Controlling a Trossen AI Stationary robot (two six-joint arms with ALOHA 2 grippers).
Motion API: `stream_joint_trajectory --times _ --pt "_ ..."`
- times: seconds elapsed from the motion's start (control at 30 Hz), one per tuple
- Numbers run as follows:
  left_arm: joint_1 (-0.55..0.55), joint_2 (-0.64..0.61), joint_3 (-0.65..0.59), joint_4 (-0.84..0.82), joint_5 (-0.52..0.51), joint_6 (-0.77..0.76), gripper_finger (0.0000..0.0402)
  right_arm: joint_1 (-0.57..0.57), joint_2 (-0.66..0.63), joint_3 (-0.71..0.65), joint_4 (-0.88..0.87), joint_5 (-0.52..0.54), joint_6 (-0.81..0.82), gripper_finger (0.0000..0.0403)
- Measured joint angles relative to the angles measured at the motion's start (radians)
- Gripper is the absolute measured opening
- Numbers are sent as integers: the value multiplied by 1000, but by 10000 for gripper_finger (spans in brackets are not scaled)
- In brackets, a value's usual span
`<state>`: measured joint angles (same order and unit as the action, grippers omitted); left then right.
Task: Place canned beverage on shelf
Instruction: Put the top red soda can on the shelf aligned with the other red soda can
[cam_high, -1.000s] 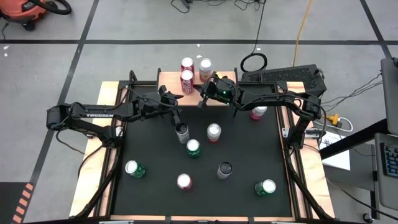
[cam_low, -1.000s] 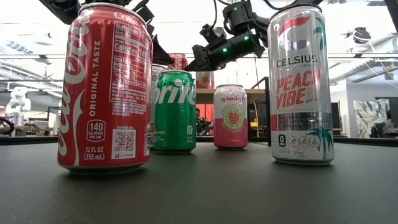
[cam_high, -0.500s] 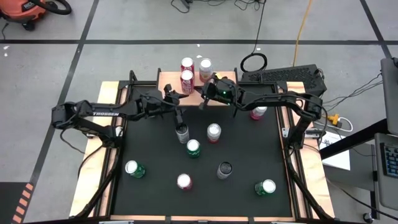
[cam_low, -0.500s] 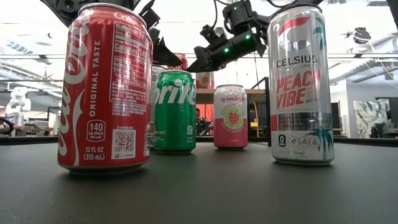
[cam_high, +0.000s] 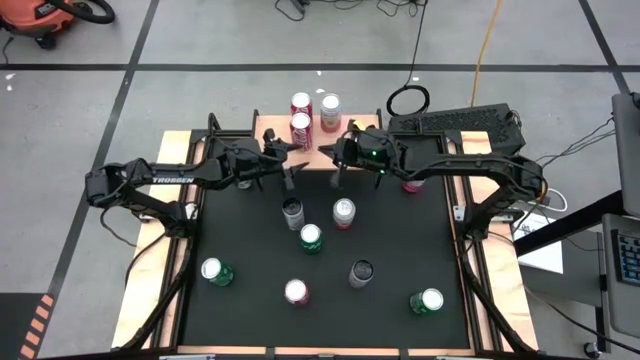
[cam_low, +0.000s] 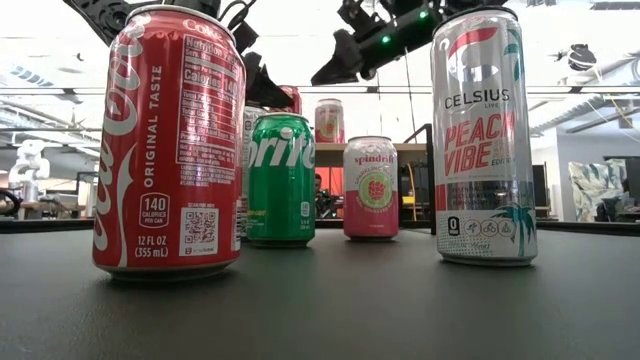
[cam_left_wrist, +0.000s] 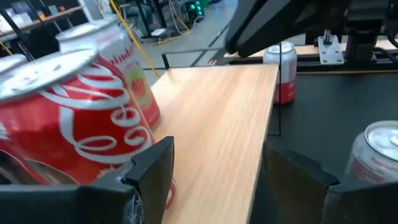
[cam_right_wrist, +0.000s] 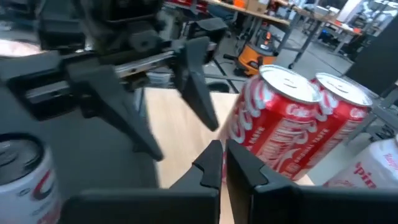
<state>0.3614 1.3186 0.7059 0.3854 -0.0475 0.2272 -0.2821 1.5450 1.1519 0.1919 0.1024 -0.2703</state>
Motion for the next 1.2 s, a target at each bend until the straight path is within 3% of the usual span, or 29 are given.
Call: stream_joint_trajectory --times 0.77,1.2 --pt "24 1 0 34 51 -12 244 49 0 0 -26 0 -29 0" --pt "24 93 1 143 55 -21 244 49 0 0 -72 1 -33 0"
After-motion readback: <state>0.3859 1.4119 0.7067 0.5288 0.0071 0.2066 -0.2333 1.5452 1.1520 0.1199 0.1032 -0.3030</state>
